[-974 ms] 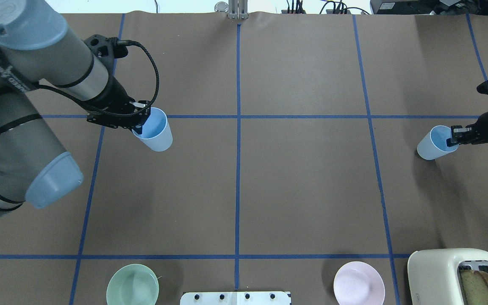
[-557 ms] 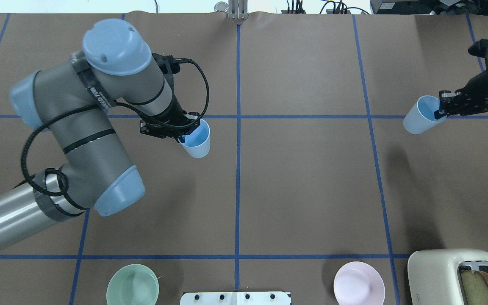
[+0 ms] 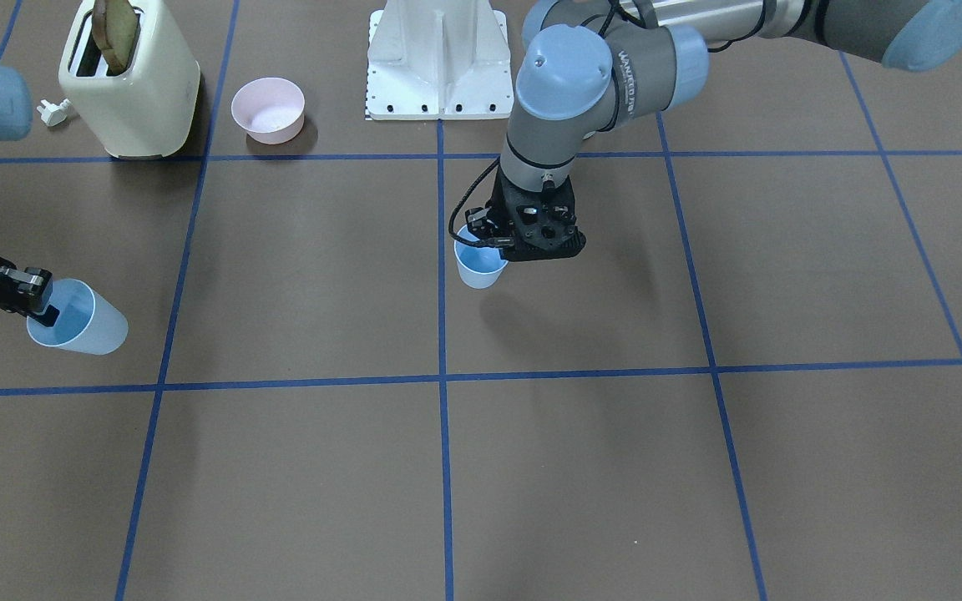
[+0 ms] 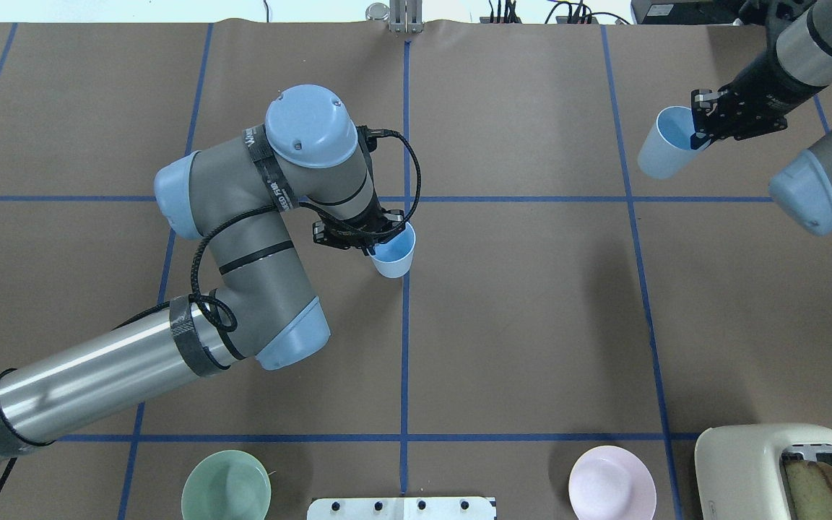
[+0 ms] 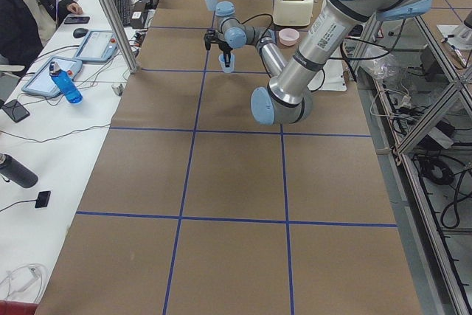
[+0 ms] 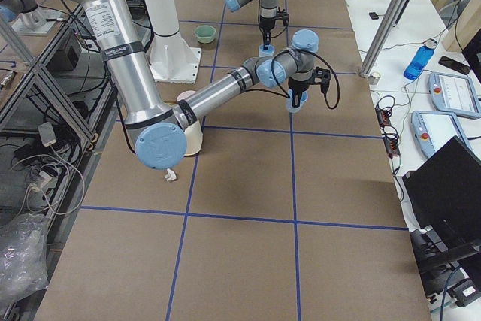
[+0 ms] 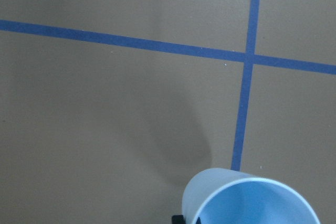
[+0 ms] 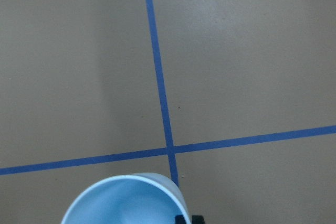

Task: Stack blue cups with both arms
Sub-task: 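Set the left gripper's cup down at the table center and release it, then withdraw the left gripper while the right gripper carries its cup over the placed cup, then lower the right gripper's cup into the placed cup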

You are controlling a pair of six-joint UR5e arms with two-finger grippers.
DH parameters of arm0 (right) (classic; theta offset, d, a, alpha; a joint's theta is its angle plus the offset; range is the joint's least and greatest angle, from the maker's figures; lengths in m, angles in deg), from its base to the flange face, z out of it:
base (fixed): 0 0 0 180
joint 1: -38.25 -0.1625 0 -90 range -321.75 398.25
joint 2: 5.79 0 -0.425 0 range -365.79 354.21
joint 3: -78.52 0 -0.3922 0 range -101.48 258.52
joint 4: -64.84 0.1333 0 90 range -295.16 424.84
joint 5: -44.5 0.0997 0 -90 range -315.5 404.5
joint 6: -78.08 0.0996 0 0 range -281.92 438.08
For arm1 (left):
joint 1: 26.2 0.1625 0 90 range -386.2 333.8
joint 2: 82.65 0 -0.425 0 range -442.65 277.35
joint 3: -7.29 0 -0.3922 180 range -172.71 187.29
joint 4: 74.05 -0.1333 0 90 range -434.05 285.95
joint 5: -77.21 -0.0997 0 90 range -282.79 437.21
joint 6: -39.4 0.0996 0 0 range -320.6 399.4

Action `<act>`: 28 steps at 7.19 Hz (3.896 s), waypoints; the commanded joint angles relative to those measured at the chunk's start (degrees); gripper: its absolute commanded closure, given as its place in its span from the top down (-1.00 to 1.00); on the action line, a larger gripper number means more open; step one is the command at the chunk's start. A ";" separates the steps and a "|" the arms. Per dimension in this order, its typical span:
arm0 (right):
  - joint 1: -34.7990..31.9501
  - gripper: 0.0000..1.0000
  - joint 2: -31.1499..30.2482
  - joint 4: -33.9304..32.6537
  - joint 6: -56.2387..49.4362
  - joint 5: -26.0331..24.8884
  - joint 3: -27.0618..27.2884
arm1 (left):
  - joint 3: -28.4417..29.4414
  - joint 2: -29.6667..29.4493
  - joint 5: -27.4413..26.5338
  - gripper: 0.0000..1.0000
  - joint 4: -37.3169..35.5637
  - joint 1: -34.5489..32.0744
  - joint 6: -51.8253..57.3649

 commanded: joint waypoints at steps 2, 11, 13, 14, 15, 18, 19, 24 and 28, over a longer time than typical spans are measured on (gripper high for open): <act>-0.07 -1.00 1.05 -0.98 0.01 -0.16 0.20 | 2.00 -0.60 -0.23 -1.00 1.11 1.23 0.08; -0.78 -1.00 6.72 -6.91 1.59 -0.07 1.25 | -14.38 9.03 7.52 0.95 -3.34 -8.37 9.94; 3.59 -1.00 12.98 -9.68 12.44 -1.81 1.78 | -22.93 19.22 14.42 0.95 -8.36 -20.94 29.06; 8.23 -1.00 15.36 -9.77 18.50 -5.40 2.22 | -23.65 23.27 16.10 0.95 -8.73 -25.96 36.82; 13.33 -1.00 16.86 -9.77 23.78 -9.09 3.09 | -23.22 25.66 16.46 0.95 -8.99 -30.45 44.47; 23.72 -1.00 22.83 -12.12 32.00 -17.45 2.67 | -21.47 31.73 21.91 0.95 -9.00 -40.14 59.10; 25.92 -1.00 25.81 -15.19 32.09 -19.56 1.44 | -21.20 33.23 21.92 0.95 -9.00 -41.21 61.92; 30.77 -1.00 28.39 -16.72 32.00 -24.67 -3.05 | -20.94 34.65 22.00 0.95 -9.00 -43.07 62.83; 32.62 -1.00 29.70 -18.91 32.09 -26.35 -3.22 | -20.93 34.65 22.00 0.95 -9.00 -43.07 62.83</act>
